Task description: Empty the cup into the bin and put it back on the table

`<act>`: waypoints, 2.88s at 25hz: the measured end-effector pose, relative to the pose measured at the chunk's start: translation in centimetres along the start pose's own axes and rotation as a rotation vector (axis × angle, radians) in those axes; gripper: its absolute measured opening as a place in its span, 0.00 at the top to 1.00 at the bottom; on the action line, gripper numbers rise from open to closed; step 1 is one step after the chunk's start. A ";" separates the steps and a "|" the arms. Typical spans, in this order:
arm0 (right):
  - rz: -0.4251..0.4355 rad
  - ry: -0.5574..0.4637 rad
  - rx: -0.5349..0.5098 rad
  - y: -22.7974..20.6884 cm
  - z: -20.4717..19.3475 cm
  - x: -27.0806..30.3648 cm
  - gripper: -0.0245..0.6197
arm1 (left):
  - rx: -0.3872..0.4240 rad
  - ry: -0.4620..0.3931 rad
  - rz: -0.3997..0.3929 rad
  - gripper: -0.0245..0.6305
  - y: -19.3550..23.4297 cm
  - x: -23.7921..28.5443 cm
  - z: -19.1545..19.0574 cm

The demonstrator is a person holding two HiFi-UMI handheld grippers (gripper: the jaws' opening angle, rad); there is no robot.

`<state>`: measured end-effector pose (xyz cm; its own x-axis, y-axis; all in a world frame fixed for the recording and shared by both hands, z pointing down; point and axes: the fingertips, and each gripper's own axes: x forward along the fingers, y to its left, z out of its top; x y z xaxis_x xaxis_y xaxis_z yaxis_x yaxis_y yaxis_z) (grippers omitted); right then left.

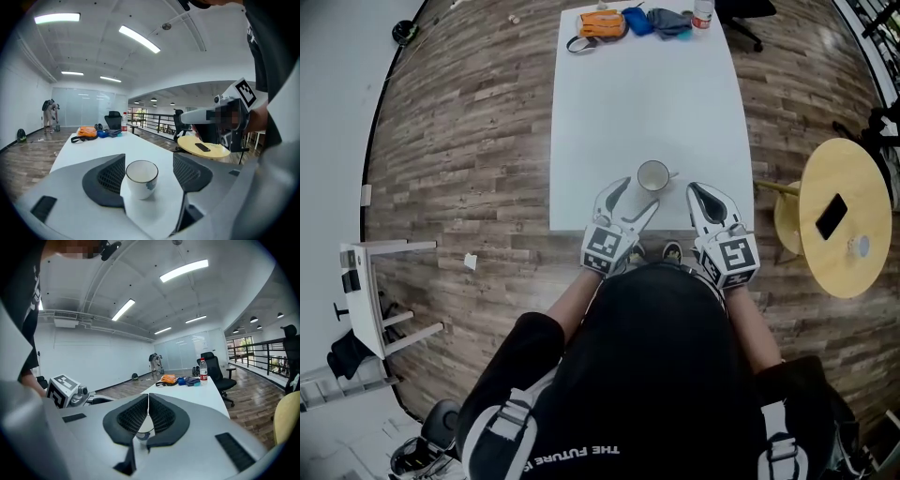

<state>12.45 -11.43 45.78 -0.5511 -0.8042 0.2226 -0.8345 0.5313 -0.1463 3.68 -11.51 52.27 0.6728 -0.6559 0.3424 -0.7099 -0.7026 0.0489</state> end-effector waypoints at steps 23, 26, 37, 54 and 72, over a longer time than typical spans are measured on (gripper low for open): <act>0.012 0.318 -0.171 -4.7 -13.6 9.0 0.91 | 0.121 0.016 -0.200 0.38 2.6 9.2 -7.1; 0.020 0.315 -0.161 -5.5 -15.1 10.1 0.76 | 0.143 0.032 -0.222 0.38 2.4 9.6 -8.7; -0.002 0.293 -0.135 -6.1 -16.2 12.0 0.76 | 0.070 0.003 -0.297 0.38 2.0 11.0 -8.3; 0.041 0.196 0.016 -3.1 -11.5 12.0 0.89 | 0.061 -0.064 -0.267 0.38 2.9 7.3 -4.2; 0.650 0.211 0.058 24.8 1.0 15.1 0.89 | -0.073 -0.213 0.360 0.38 11.5 -20.9 3.9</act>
<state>-16.55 -10.62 44.51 -0.9332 -0.2543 0.2540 -0.3358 0.8690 -0.3636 -17.73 -7.00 41.98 0.4019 -0.9035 0.1487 -0.9151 -0.4021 0.0303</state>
